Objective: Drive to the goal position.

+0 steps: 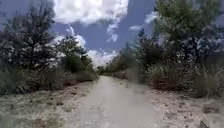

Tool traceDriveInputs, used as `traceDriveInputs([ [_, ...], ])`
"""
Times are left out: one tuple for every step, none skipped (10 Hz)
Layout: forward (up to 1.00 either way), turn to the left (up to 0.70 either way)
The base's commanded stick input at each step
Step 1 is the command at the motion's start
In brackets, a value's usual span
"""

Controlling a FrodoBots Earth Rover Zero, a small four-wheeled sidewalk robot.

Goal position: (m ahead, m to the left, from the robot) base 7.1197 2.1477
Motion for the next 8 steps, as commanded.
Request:
traceDriveInputs([
  [0.45,0.00],
  [0.45,0.00],
  [0.45,0.00],
  [0.45,0.00],
  [0.45,0.00],
  [0.45,0.00],
  [0.45,0.00],
  [0.45,0.00],
])
